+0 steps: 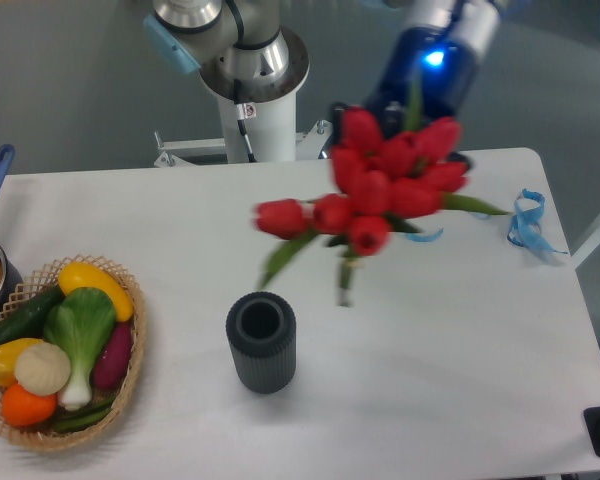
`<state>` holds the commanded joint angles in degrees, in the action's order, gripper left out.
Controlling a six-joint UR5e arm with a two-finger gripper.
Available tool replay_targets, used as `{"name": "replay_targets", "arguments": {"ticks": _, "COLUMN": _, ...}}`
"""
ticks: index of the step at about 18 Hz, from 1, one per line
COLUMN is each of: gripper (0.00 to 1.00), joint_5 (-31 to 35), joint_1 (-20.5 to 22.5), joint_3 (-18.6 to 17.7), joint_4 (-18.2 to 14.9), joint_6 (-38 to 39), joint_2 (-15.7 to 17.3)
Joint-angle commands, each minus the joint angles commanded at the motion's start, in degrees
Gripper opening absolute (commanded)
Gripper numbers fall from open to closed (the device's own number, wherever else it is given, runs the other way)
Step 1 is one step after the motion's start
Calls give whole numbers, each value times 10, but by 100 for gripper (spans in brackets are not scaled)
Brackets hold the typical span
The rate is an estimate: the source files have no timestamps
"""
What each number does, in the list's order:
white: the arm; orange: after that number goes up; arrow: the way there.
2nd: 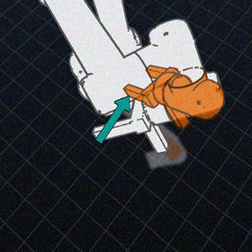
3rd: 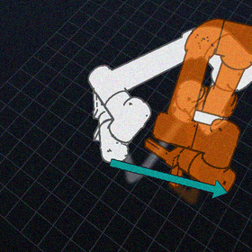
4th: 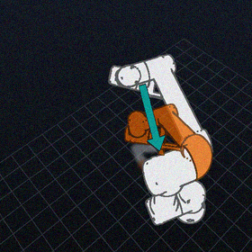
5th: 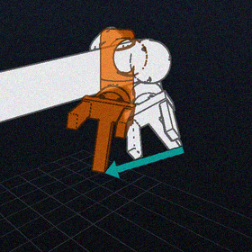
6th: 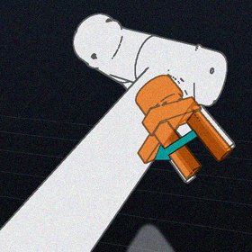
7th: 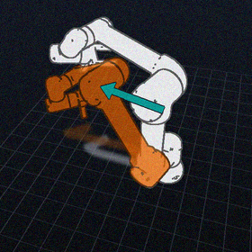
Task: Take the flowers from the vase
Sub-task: 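Carry the held tulips away from the vase toward the ribbons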
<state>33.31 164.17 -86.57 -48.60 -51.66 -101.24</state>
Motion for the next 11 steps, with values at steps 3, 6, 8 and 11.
{"name": "replay_targets", "arguments": {"ticks": 3, "gripper": 36, "joint_5": 2, "joint_1": 12, "joint_3": -4, "joint_4": -2, "joint_6": -48, "joint_2": -14}}
{"name": "replay_targets", "arguments": {"ticks": 6, "gripper": 36, "joint_5": 28, "joint_1": 12, "joint_3": 0, "joint_4": -1, "joint_6": -52, "joint_2": -25}}
{"name": "replay_targets", "arguments": {"ticks": 8, "gripper": 36, "joint_5": 42, "joint_1": 12, "joint_3": -3, "joint_4": 1, "joint_6": -52, "joint_2": -28}}
{"name": "replay_targets", "arguments": {"ticks": 11, "gripper": 36, "joint_5": 42, "joint_1": 10, "joint_3": -5, "joint_4": 0, "joint_6": -52, "joint_2": -38}}
